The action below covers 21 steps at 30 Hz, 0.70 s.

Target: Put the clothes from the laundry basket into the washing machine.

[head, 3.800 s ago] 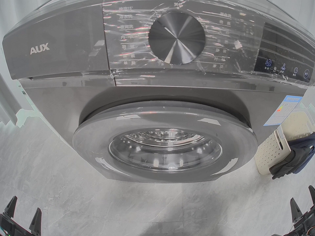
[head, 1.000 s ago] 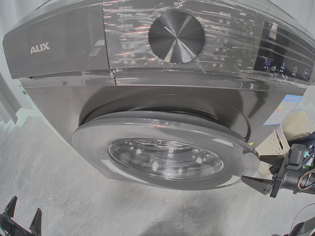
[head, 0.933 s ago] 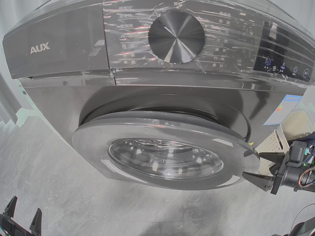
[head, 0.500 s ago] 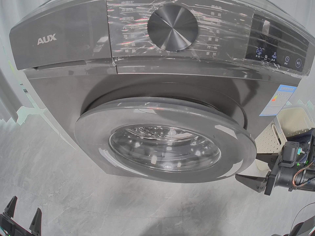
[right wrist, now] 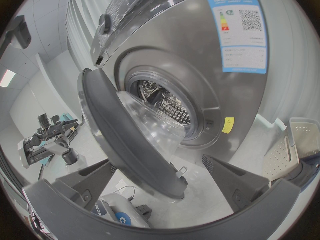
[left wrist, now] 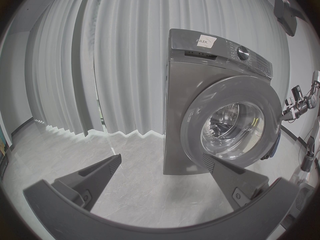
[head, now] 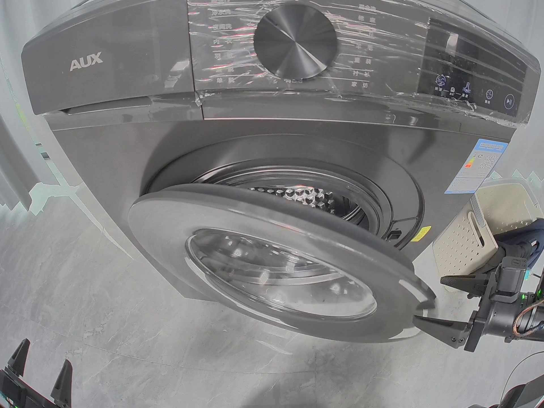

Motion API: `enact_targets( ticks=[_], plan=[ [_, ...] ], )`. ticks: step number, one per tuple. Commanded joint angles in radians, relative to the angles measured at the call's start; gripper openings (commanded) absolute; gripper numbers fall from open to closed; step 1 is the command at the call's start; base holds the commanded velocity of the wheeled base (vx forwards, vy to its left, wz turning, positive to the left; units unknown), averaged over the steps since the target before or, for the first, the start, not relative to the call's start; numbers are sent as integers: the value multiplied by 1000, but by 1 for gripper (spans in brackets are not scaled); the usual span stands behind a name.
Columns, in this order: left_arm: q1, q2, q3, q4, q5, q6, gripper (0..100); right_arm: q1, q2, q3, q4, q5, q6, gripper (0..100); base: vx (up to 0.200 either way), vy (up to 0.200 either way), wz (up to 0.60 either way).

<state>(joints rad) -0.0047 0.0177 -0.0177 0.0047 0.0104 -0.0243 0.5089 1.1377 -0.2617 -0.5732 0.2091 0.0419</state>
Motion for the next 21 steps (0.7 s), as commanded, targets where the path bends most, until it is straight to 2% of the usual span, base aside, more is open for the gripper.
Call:
enact_targets(
  ticks=[1,5,15,21],
  plan=[
    [0,-15,15,0,0,0,100,10,54,-40,-4,3,0,100,-200,0,0],
    [0,-15,15,0,0,0,100,14,102,-48,-7,4,1,100,-200,0,0],
    [0,-15,15,0,0,0,100,65,106,-13,-22,7,39,100,0,0,0],
    [0,-15,15,0,0,0,100,68,53,38,-22,10,35,100,0,0,0]
  ],
)
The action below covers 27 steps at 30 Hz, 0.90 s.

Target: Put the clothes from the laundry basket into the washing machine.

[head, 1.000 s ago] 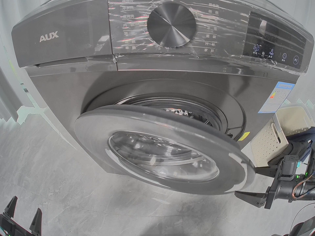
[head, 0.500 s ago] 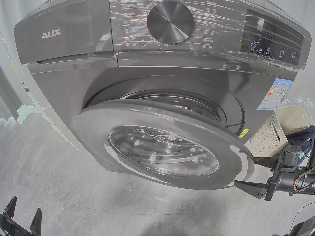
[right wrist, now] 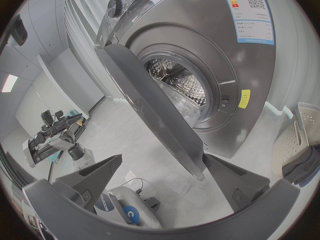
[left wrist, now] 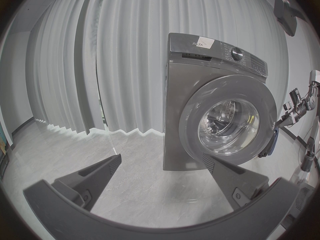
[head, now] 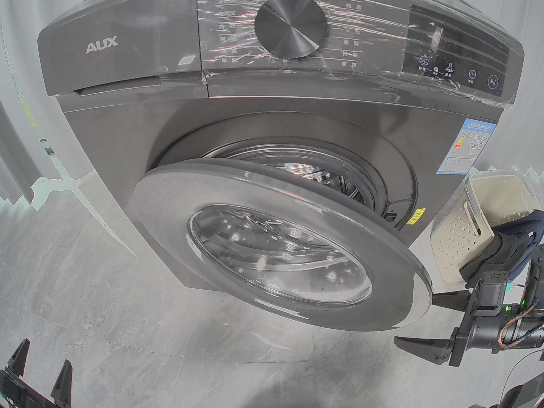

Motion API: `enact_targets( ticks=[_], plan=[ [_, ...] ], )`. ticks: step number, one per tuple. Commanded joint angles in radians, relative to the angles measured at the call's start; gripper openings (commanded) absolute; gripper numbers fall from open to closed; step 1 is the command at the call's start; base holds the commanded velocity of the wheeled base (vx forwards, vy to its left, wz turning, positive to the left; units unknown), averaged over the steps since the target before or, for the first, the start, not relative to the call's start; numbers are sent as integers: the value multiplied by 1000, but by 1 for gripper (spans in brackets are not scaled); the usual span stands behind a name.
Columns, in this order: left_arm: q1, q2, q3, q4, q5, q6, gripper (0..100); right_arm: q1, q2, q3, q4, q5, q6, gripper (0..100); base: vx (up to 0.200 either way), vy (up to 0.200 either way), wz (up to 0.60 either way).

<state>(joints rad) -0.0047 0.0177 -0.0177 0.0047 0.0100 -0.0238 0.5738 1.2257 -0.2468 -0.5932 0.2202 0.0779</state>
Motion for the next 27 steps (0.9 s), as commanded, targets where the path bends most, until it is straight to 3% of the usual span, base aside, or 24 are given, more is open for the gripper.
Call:
enact_targets(
  ticks=[1,7,11,14,19,24,27],
  plan=[
    [0,-15,15,0,-1,-1,100,-2,-34,18,-2,-5,0,100,0,0,0],
    [-1,-16,15,0,-1,-1,100,-23,-2,-62,-2,-13,-1,100,-67,0,0],
    [-1,-16,15,0,-1,-1,100,-51,81,-152,-4,-73,2,100,-200,0,0],
    [-1,-16,15,0,-1,-1,100,-38,109,-158,-2,-76,2,100,0,0,0],
    [-1,-16,15,0,-1,-2,100,12,97,-101,-7,-68,6,100,0,0,0],
    [-1,-16,15,0,-1,-1,100,26,46,-32,-48,-4,2,100,0,0,0],
    [-1,-16,15,0,-1,-1,100,34,18,-25,-53,1,11,100,0,0,0]
  ],
)
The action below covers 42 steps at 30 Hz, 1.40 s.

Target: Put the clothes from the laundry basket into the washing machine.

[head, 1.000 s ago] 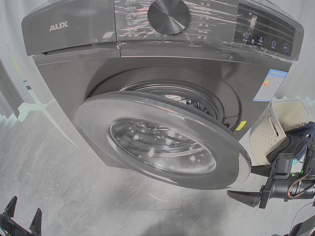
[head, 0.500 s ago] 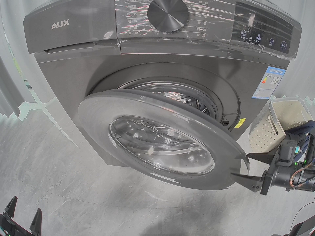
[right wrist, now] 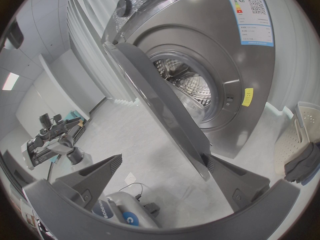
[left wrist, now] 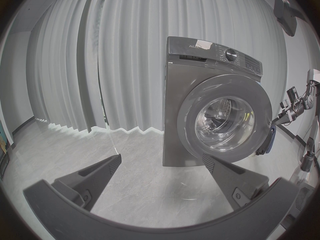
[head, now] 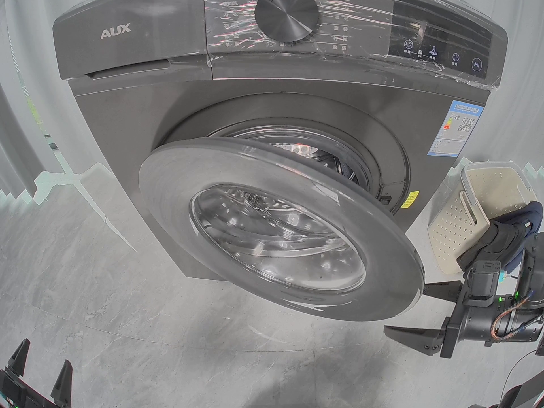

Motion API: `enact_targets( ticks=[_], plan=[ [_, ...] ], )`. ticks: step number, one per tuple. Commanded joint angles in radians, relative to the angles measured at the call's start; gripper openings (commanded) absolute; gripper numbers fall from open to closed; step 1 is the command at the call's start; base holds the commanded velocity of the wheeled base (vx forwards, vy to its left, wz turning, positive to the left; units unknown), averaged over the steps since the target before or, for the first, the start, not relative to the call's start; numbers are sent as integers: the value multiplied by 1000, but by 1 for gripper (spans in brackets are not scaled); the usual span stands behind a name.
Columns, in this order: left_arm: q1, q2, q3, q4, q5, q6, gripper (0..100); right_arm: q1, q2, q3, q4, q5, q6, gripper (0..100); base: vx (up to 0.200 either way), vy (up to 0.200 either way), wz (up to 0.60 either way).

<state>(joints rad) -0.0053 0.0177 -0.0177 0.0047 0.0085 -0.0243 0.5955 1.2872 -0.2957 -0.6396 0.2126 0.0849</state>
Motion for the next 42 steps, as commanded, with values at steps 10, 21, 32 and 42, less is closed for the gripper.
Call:
enact_targets(
  ticks=[10,21,32,42],
  plan=[
    [1,-16,15,1,-2,0,100,-76,67,-65,-23,-16,-4,100,-40,0,0],
    [1,-16,15,1,-2,0,100,1,149,-62,-126,-18,7,100,-127,0,0],
    [-1,-16,15,1,-4,-2,100,64,76,12,-167,-21,33,100,0,0,0],
    [-1,-16,15,1,-2,0,100,-23,-68,96,-153,-16,30,100,0,0,0]
  ],
)
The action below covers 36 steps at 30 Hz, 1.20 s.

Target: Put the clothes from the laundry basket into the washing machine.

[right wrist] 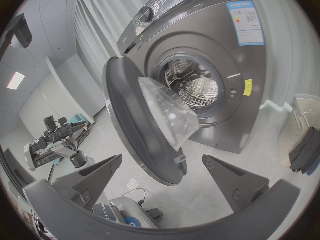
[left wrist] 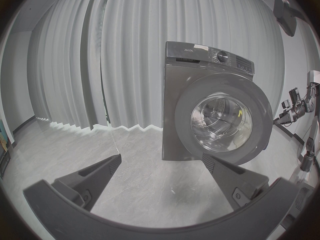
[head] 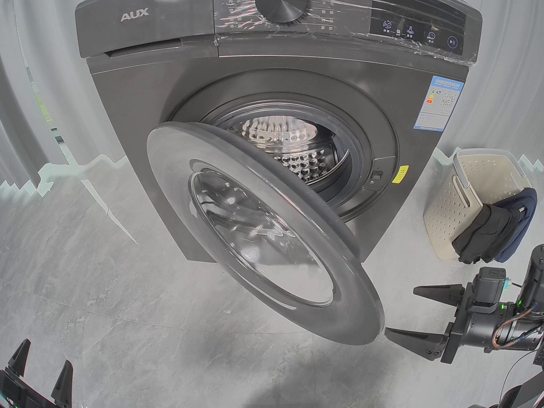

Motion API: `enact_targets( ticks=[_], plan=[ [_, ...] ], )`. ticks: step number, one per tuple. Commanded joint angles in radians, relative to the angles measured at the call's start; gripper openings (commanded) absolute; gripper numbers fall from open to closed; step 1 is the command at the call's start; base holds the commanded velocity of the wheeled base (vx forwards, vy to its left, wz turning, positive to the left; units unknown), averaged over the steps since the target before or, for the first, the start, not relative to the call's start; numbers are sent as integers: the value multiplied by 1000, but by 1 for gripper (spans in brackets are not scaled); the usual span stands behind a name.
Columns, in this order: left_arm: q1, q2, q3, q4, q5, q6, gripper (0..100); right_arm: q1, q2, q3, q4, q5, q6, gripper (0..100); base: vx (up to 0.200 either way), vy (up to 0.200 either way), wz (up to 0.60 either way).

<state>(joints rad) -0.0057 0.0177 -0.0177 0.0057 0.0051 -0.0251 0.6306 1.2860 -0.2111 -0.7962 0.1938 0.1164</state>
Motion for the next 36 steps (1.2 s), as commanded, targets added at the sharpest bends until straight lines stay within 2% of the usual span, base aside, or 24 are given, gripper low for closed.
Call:
enact_targets(
  ticks=[1,3,5,9,13,16,21,25,29,33,36],
  plan=[
    [0,-16,15,0,1,1,100,-71,-66,7,2,4,-1,100,0,0,0],
    [1,-16,15,0,1,1,100,-92,-63,-5,0,6,0,100,0,0,0],
    [0,-16,15,0,1,1,100,-138,-42,-59,3,-2,6,100,0,0,0],
    [1,-16,15,0,1,1,100,-189,95,-111,-11,-28,14,100,0,0,0],
    [0,-16,15,0,-1,-1,100,-170,225,-140,-25,-99,20,100,0,0,0],
    [0,-16,15,0,-1,-1,100,-151,309,-152,-72,-120,20,100,0,0,0],
    [0,-16,15,0,-1,-1,100,-91,380,-140,-163,-123,19,100,0,0,0],
    [0,-16,15,0,-1,-1,100,-19,385,-120,-166,-123,34,100,0,0,0],
    [0,-16,15,0,-1,-1,100,18,378,-117,-166,-126,48,100,0,0,0],
    [0,-16,15,0,-1,-1,100,6,378,-137,-167,-154,48,100,0,0,0],
    [0,-16,15,0,-1,-1,100,-37,386,-175,-167,-177,48,100,0,0,0]
  ],
)
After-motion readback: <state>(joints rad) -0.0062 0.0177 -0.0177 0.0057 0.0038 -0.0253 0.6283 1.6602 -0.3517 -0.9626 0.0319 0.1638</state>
